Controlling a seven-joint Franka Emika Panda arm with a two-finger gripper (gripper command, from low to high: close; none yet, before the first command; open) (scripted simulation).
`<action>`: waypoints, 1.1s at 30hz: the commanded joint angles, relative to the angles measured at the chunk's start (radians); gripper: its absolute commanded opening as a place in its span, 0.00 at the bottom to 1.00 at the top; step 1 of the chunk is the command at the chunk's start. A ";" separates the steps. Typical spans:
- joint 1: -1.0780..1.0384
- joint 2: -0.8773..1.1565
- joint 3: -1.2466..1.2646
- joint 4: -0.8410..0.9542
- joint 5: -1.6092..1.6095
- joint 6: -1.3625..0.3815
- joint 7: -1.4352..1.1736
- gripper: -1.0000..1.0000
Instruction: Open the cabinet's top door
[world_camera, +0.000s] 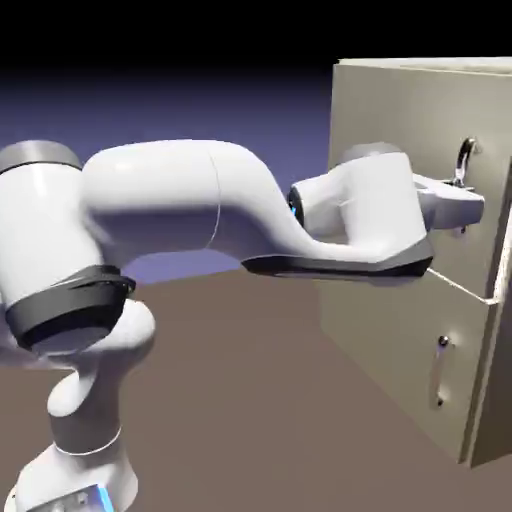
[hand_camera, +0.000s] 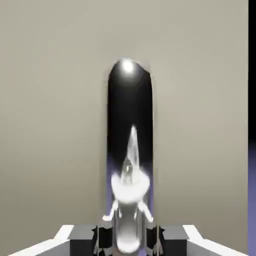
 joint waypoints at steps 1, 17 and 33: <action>-0.036 0.002 0.026 -0.030 0.019 -0.017 -0.002 0.00; -0.599 -0.144 0.547 -0.509 0.444 -0.298 -0.168 0.00; -0.773 -0.464 1.112 -0.812 1.128 -0.651 -0.404 0.00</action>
